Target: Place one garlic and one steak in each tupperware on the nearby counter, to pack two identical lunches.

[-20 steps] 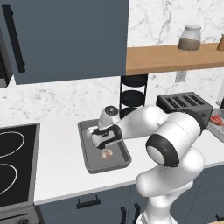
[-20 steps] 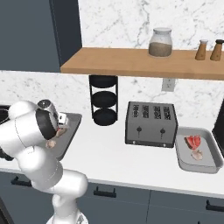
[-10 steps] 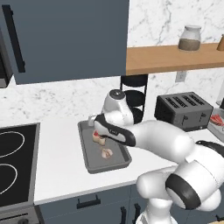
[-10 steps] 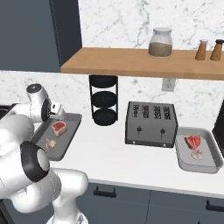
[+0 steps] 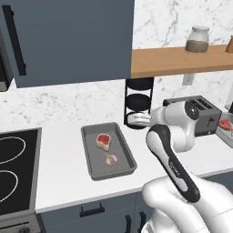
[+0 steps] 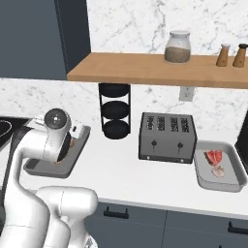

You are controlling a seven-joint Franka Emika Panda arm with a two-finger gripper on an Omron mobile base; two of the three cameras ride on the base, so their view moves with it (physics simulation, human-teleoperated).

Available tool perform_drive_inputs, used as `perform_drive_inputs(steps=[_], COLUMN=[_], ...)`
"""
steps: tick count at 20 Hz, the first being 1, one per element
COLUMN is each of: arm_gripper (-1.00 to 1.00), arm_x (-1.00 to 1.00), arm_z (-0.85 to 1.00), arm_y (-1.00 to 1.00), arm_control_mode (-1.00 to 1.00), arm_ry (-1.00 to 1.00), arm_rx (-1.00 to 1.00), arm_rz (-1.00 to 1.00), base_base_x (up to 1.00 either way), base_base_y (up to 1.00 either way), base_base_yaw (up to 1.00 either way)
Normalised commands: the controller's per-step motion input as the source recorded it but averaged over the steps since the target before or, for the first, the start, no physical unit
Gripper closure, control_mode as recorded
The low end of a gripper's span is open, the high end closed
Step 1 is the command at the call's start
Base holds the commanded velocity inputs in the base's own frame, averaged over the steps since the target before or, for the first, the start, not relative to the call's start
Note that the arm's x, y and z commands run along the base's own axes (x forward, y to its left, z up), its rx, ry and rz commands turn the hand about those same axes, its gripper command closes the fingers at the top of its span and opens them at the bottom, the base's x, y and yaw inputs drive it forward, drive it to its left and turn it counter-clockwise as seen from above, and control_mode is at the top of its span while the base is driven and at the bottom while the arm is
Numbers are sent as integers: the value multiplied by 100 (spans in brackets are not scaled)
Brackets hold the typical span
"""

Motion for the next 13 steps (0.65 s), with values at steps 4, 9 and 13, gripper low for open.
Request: perform_drive_inputs(steps=[4,9,13], arm_gripper=[-100,-100,-100], arm_x=[-88,-3,-64], arm_z=[79,0,0], arm_y=[-61,-3,-8], arm_control_mode=[-100,-100,-100], arm_ry=[-56,-2,-63], arm_rx=[19,3,19], arm_rz=[0,0,0], base_base_x=[0,0,0], base_base_y=[0,0,0], base_base_yaw=[0,0,0])
